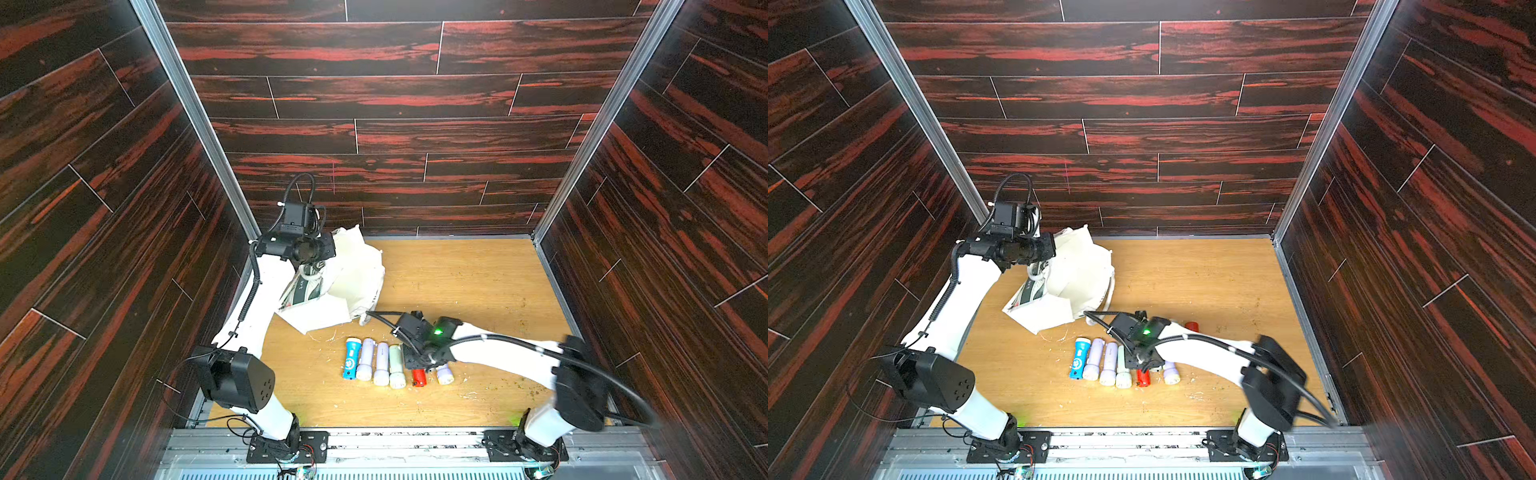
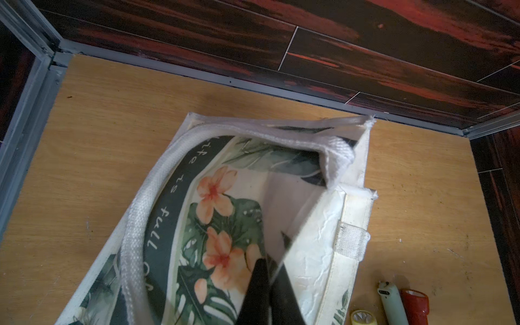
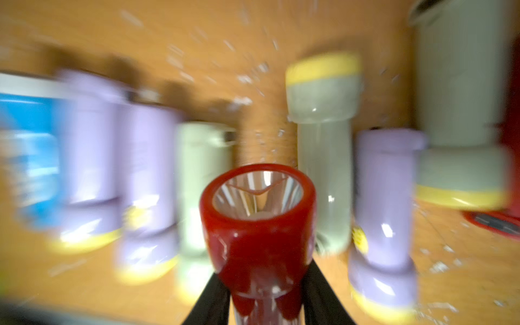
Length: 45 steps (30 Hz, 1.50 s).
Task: Put the flashlights into the tote bags
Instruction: Pick up the flashlight from the center of the board, then place the flashlight in the canvas bag.
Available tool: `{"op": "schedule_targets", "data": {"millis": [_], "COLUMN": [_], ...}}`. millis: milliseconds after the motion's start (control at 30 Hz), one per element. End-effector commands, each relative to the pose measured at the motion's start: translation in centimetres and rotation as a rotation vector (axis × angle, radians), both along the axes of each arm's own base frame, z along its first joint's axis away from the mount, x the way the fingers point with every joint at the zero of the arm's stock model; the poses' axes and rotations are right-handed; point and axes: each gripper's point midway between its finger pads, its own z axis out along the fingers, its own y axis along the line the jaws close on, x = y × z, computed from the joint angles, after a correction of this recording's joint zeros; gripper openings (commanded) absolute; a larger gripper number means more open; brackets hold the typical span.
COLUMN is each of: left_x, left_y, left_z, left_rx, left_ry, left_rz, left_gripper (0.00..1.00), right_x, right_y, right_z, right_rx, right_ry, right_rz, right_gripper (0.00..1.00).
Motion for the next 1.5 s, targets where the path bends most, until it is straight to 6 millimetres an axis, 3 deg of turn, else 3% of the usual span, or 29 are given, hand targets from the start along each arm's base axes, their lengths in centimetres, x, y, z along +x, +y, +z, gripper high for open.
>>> {"op": "schedule_targets", "data": {"millis": [0, 67, 200, 333, 600, 700, 1033, 1267, 1467], "left_x": [-0.8, -0.9, -1.1, -1.4, -2.2, -2.4, -2.5, -2.5, -2.2], "left_y": [-0.3, -0.5, -1.1, -1.5, -2.1, -2.2, -2.7, -3.1, -3.1], "left_z": [2.3, 2.4, 2.6, 2.9, 3.0, 2.9, 2.9, 2.7, 2.6], "left_rx": [-0.040, -0.047, -0.077, -0.098, -0.131, -0.139, -0.180, -0.200, -0.204], "left_ry": [-0.057, -0.059, -0.061, -0.068, -0.070, -0.069, -0.059, -0.051, -0.047], "left_rz": [-0.013, -0.020, -0.046, -0.068, -0.094, -0.097, -0.104, -0.113, -0.110], "left_gripper": [0.00, 0.00, 0.00, 0.00, 0.00, 0.00, 0.00, 0.00, 0.00], "right_x": [0.6, 1.3, 3.0, 4.9, 10.3, 12.1, 17.3, 18.7, 18.5], "right_y": [-0.4, 0.4, 4.3, 7.3, 10.8, 12.4, 16.3, 19.3, 21.0], "right_z": [3.3, 5.3, 10.1, 13.5, 16.7, 16.5, 12.9, 10.3, 7.8], "right_rx": [0.055, 0.106, 0.249, 0.328, 0.503, 0.492, 0.552, 0.582, 0.537], "right_ry": [-0.073, -0.124, -0.238, -0.314, -0.370, -0.409, -0.424, -0.377, -0.352], "right_rz": [-0.035, -0.022, 0.086, 0.142, 0.155, 0.189, 0.141, 0.165, 0.191], "right_gripper": [0.21, 0.17, 0.09, 0.05, 0.00, 0.00, 0.00, 0.00, 0.00]}}
